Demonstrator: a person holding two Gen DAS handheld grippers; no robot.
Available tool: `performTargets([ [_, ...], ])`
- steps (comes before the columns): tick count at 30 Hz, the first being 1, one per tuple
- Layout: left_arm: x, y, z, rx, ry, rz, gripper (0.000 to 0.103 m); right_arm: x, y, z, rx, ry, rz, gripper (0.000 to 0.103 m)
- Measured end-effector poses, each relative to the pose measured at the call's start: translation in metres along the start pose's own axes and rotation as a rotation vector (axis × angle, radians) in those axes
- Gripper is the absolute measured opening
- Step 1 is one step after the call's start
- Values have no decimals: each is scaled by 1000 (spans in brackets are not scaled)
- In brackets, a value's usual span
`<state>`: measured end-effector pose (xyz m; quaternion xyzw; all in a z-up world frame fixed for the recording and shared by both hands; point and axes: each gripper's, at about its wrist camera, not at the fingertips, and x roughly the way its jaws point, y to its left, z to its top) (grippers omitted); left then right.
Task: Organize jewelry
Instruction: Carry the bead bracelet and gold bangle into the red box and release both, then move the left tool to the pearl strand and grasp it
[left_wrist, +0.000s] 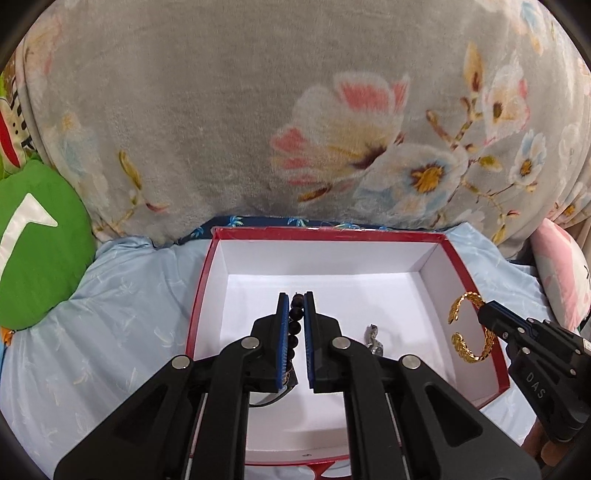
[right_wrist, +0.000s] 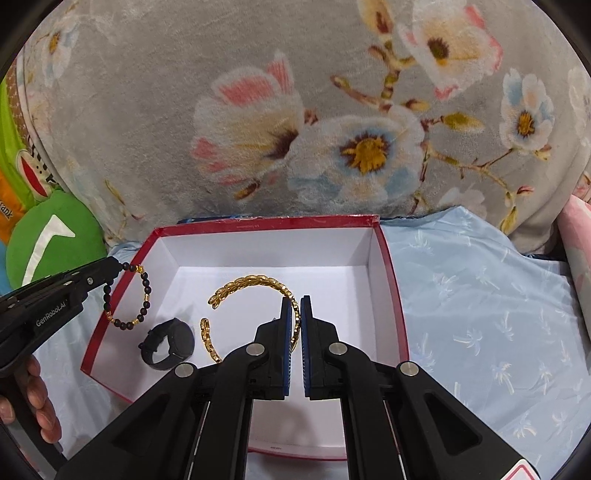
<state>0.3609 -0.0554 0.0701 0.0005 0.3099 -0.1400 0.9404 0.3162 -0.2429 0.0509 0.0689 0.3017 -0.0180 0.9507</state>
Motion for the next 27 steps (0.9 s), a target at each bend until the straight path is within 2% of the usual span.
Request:
performTargets([
  [6, 14, -2, -4, 5, 19, -1, 7, 16, 1, -3, -6, 10, -11, 5],
  [8, 18, -3, -4, 7, 18, 0, 8, 20, 1, -3, -6, 2, -18, 10],
  [9, 19, -3, -4, 3, 11, 7, 16, 20, 1, -3, -10, -10, -24, 13],
  [10, 18, -3, -4, -6, 0, 22, 35, 20, 1, -3, -14, -21, -36, 28],
  [11, 16, 0, -4, -25, -16, 40, 45, 18, 1, -3, -14, -37, -49, 45],
  [12, 13, 3, -3, -45, -33, 46, 57, 15, 0, -3, -10, -56, -56, 49],
  [19, -13, 17, -2, -111, -46, 32, 62, -16, -2, -4, 2, -96, -53, 50],
  [27, -68, 17, -17, -94, -63, 63, 71, -76, 4, -21, -9, -130, -27, 51],
])
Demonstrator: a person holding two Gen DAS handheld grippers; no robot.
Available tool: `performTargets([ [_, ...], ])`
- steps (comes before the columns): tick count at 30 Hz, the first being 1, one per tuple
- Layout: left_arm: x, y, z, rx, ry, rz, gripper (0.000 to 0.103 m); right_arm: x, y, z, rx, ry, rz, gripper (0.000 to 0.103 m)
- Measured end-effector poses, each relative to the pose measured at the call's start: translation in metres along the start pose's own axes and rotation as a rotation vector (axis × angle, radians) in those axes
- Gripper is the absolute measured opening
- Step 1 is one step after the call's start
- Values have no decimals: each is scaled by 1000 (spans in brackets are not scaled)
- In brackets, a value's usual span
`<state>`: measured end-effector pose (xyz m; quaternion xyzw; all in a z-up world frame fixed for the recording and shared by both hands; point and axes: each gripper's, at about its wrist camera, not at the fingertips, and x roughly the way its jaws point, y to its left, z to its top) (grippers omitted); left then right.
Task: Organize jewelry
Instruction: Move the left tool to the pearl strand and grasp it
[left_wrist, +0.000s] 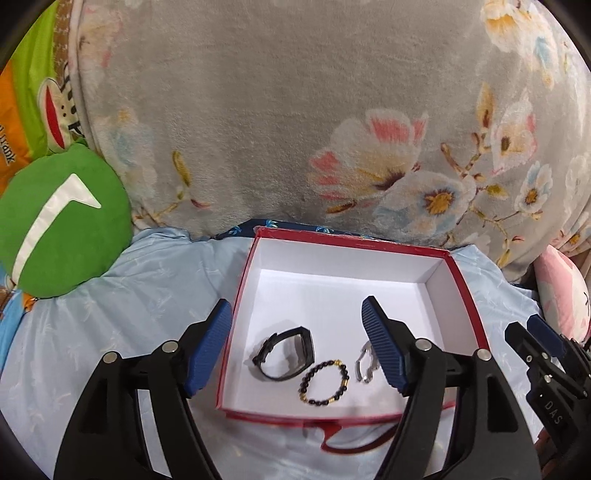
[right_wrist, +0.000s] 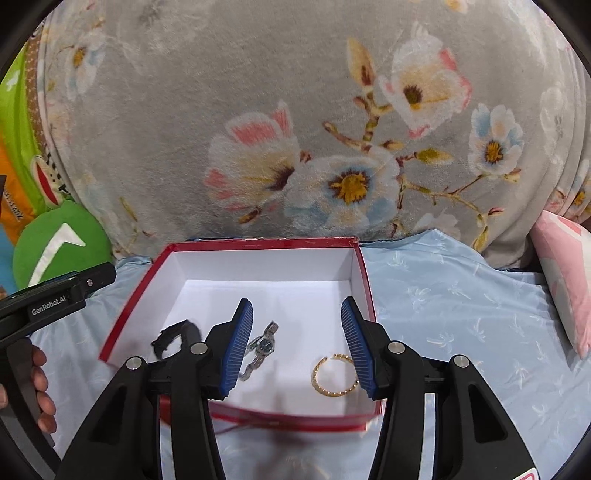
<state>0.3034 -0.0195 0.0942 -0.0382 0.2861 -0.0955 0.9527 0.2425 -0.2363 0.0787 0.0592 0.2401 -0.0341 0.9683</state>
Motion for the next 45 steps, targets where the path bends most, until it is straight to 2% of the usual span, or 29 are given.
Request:
performTargets([
  [3, -24, 4, -13, 6, 2, -7, 77, -24, 0, -10, 7, -6, 3, 54],
  [8, -53, 12, -47, 21, 40, -6, 78, -61, -7, -38, 15, 2, -21, 57],
  [14, -74, 24, -97, 2, 114, -11, 78, -92, -24, -83, 55, 74, -32, 57],
  [20, -82, 25, -144, -23, 208, -42, 78, -112, -39, -128, 69, 145, -81, 57],
  [30, -74, 12, -196, -56, 341, -55, 78, -113, -54, -182, 103, 266, -88, 57],
  [45, -33, -33, -223, -59, 484, -70, 75, -107, -52, -205, 90, 316, -81, 57],
])
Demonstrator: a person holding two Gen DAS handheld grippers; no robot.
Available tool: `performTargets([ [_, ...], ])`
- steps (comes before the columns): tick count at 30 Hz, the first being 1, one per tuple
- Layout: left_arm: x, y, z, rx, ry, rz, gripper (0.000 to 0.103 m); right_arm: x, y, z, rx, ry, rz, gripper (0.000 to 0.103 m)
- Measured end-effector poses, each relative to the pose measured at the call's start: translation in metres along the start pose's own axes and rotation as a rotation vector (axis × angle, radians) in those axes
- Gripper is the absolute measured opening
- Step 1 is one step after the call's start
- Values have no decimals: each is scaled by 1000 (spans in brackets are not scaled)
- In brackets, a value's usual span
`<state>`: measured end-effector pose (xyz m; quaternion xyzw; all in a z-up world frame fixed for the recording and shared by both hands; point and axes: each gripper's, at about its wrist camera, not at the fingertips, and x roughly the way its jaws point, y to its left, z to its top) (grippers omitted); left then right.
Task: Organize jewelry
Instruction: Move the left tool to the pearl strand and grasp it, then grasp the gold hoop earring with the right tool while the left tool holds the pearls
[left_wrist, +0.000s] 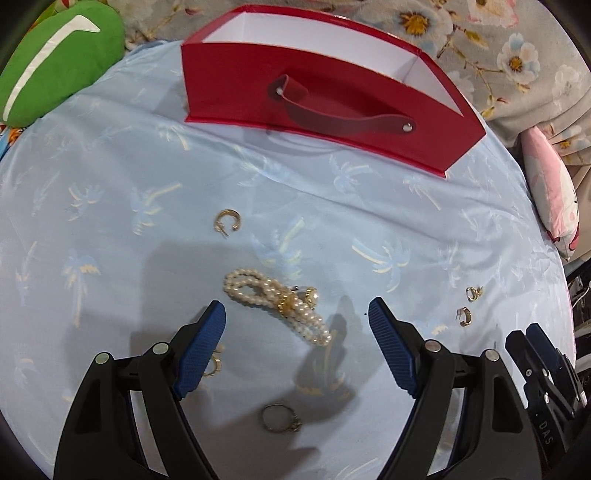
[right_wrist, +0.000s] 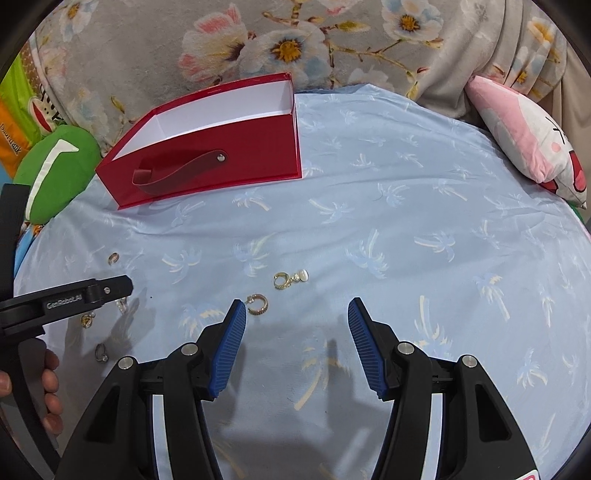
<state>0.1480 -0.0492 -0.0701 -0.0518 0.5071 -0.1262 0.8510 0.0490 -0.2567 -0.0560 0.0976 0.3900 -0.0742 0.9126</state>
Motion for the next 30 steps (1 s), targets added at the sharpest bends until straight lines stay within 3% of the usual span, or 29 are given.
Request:
performTargets([
  [5, 4, -7, -2, 35, -21, 56, 60, 2, -3, -1, 5, 6, -1, 57],
  [7, 3, -6, -2, 47, -30, 65, 31, 3, -3, -1, 8, 10, 1, 57],
  [9, 2, -2, -1, 34, -22, 34, 23, 6, -3, -1, 9, 18, 4, 57],
  [15, -9, 8, -5, 23, -26, -25, 22, 14, 2, 0, -3, 32, 10, 56],
  [19, -29, 18, 0, 15, -69, -39, 22, 21, 2, 7, 1, 31, 4, 55],
  [24, -51, 37, 10, -12, -129, -11, 22, 35, 1, 18, 20, 44, 1, 48],
  [30, -64, 59, 13, -46, -167, 29, 22, 30, 14, 21, 7, 35, 35, 47],
])
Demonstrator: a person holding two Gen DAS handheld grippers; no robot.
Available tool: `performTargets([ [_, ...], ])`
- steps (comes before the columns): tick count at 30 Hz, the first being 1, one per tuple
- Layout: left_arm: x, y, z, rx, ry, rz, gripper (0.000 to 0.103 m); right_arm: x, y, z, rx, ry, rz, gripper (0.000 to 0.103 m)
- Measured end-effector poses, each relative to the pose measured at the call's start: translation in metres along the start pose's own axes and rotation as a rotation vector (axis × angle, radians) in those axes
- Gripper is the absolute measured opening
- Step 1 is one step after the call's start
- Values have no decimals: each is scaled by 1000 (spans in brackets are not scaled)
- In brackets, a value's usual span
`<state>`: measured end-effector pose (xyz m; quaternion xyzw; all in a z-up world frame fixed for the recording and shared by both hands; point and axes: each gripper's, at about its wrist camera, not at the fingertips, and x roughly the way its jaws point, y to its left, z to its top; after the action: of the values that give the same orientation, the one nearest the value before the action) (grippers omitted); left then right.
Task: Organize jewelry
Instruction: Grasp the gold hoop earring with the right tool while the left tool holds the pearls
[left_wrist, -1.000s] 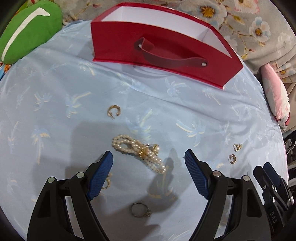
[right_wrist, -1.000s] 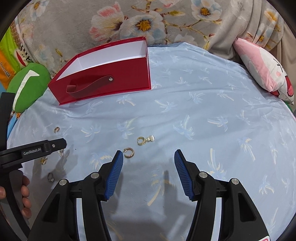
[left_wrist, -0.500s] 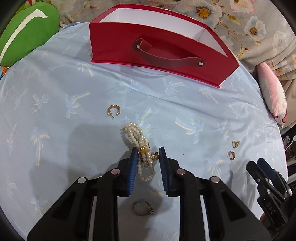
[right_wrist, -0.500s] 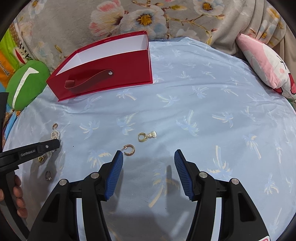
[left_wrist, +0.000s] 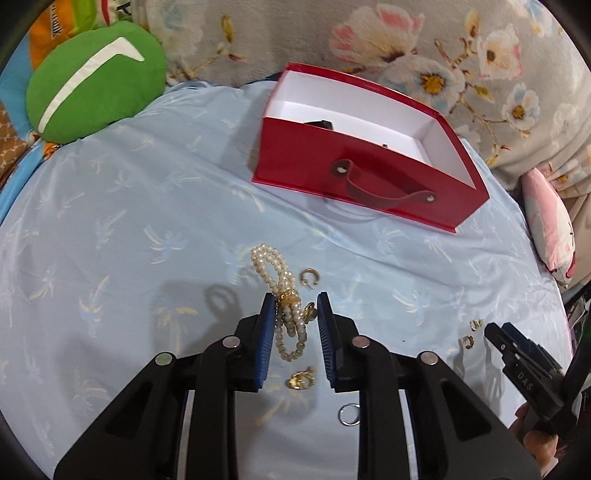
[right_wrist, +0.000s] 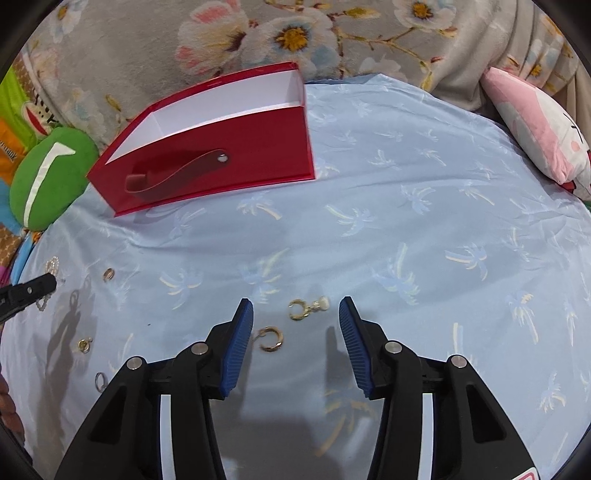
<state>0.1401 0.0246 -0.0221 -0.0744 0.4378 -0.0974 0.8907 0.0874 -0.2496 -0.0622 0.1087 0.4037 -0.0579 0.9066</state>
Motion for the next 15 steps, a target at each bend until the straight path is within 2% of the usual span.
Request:
performTargets([
  [9, 0, 13, -2, -24, 4, 3, 22, 17, 8, -13, -11, 53, 0, 47],
  [15, 3, 12, -5, -28, 16, -5, 22, 22, 12, -14, -24, 68, 3, 33],
])
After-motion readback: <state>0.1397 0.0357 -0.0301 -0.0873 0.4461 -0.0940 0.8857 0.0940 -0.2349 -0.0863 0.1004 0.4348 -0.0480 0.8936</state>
